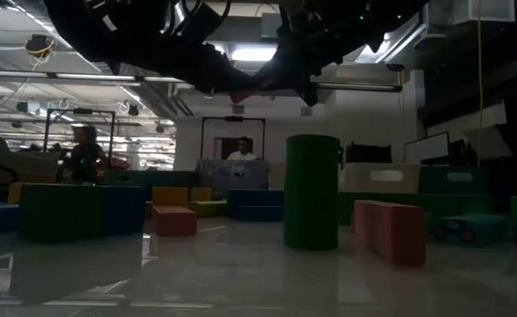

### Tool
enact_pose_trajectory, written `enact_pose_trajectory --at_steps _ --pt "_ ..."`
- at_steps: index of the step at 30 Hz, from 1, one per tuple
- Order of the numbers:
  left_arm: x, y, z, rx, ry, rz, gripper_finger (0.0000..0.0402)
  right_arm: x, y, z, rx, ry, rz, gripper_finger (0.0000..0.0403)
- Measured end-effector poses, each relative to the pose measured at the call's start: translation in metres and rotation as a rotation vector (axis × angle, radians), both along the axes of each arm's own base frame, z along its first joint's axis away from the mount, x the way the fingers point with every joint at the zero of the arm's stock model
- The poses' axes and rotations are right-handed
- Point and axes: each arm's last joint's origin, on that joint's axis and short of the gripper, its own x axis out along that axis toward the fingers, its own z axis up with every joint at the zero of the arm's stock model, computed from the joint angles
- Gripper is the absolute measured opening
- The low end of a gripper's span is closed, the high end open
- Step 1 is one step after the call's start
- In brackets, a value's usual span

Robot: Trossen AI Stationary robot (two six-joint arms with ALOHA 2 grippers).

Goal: Sort blocks
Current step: Put the pink block into the right white bin

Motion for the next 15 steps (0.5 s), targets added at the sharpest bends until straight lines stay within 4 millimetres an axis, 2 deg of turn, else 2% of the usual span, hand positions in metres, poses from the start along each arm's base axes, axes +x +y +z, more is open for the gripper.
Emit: enact_pose_trajectory --at_steps 8,11,15 --pt "0.0 0.0 0.0 0.002 -0.005 0.041 0.0177 -0.005 -0.01 -0.003 -0.036 0.036 0.001 0.0058" --pt "-0.001 0.001 0.0 -0.006 0.001 0.076 0.0195 -0.01 -0.022 -0.007 -0.039 0.079 -0.04 0.0069" --pt "-0.002 0.002 -0.007 -0.046 0.061 0.09 0.0204 -0.021 -0.043 -0.011 -0.055 0.139 -0.088 0.0063"
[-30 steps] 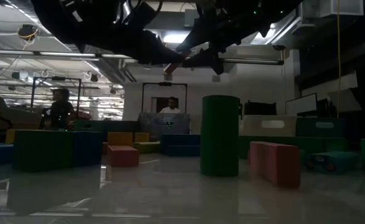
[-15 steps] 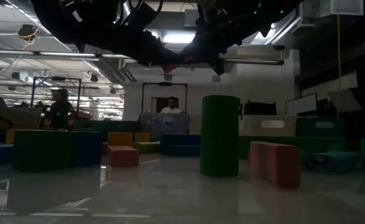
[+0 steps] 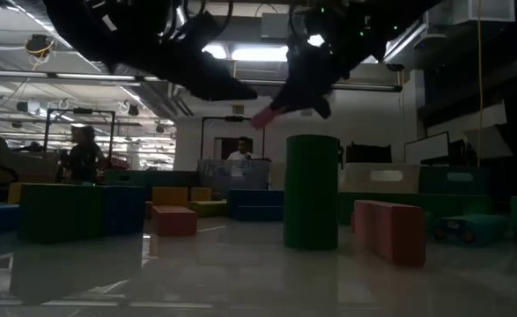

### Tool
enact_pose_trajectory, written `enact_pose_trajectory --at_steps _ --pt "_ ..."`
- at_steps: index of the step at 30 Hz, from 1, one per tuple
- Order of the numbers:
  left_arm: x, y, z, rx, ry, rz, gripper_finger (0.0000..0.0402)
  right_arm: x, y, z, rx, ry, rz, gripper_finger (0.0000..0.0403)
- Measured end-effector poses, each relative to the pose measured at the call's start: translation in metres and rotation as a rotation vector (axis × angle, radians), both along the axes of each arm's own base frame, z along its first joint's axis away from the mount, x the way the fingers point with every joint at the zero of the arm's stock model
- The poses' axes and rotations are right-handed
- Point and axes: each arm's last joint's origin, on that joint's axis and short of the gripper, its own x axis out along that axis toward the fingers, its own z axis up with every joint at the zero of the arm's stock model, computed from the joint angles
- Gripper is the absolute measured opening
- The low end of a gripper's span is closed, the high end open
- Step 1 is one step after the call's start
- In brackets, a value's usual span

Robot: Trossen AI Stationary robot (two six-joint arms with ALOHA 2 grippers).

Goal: Sort blocks
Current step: Put the pink block into the right white bin, then put the yellow block into the left white bin

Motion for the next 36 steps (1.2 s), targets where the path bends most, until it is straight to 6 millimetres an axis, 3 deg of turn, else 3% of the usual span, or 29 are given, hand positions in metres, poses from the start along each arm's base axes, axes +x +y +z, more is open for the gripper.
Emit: enact_pose_trajectory --at_steps 5,11,17,21,36 --pt "-0.006 0.0 -0.019 -0.1 0.172 0.03 0.02 -0.017 -0.027 -0.001 -0.026 0.049 -0.062 0.006" --pt "-0.019 0.006 -0.039 -0.233 0.348 0.121 0.0198 -0.05 -0.051 0.013 -0.103 0.115 -0.179 0.0069" --pt "-0.026 0.017 -0.045 -0.311 0.387 0.207 0.0198 -0.084 -0.058 0.018 -0.234 0.356 -0.347 0.0063" --pt "-0.027 0.023 -0.045 -0.326 0.385 0.225 0.0198 -0.099 -0.058 0.01 -0.206 0.517 -0.375 0.008" --pt "-0.039 0.031 -0.056 -0.393 0.441 0.294 0.0198 -0.105 -0.055 0.006 -0.172 0.584 -0.363 0.0095"
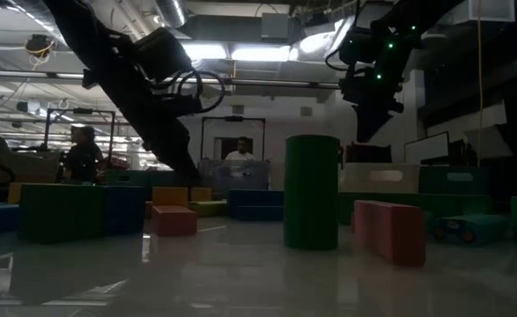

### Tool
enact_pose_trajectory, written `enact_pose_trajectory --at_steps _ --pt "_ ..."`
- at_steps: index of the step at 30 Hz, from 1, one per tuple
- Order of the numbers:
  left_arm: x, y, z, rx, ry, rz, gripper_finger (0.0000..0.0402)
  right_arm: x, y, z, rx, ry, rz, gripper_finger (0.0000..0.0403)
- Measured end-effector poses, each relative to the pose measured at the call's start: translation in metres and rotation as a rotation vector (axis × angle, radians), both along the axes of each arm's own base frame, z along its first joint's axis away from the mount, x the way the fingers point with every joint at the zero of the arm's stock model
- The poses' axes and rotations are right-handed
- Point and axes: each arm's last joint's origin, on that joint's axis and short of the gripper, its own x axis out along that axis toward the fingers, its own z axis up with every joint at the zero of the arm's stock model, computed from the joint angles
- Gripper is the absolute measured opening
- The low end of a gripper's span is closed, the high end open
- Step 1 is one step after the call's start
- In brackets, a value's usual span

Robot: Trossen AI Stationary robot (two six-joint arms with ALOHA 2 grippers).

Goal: Sort blocks
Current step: Put the yellow block into the left white bin

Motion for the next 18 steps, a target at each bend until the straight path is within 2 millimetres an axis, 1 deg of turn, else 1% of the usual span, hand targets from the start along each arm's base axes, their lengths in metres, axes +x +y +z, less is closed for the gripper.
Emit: enact_pose_trajectory --at_steps 4,10,18 --pt "-0.004 -0.001 -0.006 0.005 0.028 -0.013 0.0198 0.0 0.0 0.0 -0.002 -0.005 0.0 0.0096" --pt "-0.002 0.0 -0.004 0.053 0.001 -0.055 0.0198 0.001 -0.001 0.001 -0.004 -0.015 0.002 0.0096" --pt "0.0 0.01 -0.001 0.02 -0.071 -0.071 0.0198 0.001 0.0 0.001 -0.003 -0.016 0.004 0.0096"
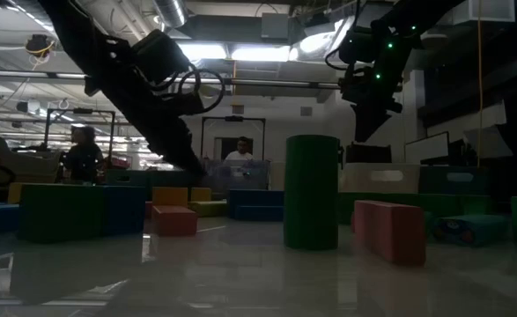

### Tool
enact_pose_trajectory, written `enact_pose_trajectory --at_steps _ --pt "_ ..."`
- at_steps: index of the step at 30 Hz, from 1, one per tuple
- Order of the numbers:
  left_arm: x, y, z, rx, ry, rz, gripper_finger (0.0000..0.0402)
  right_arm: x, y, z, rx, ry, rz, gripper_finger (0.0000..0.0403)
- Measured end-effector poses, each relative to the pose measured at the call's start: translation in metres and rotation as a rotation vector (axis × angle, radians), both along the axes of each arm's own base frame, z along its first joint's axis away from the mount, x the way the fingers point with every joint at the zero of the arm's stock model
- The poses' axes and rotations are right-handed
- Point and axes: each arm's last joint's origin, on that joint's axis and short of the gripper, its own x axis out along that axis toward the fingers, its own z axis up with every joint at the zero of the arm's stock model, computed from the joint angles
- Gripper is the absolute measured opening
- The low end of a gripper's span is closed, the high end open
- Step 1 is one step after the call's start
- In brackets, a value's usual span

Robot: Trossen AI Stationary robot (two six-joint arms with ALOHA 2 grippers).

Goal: Sort blocks
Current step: Put the yellow block into the left white bin

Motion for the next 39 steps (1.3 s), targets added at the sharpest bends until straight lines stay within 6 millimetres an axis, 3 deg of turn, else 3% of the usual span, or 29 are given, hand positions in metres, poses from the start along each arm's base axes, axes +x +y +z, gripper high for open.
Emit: enact_pose_trajectory --at_steps 5,21,28,39 --pt "0.001 0.006 -0.004 -0.03 -0.012 -0.012 0.0198 0.0 0.0 0.0 0.0 0.0 0.0 0.0096" --pt "0.011 0.017 -0.043 -0.052 0.071 -0.016 0.0195 0.0 0.0 0.0 -0.003 -0.004 0.001 0.0096" --pt "0.01 0.012 -0.037 -0.07 0.054 -0.038 0.0117 0.0 0.0 0.0 -0.003 -0.003 0.003 0.0096" --pt "0.031 0.006 -0.005 -0.136 -0.12 -0.15 0.0116 0.002 0.001 0.0 -0.023 0.023 0.085 0.0096"
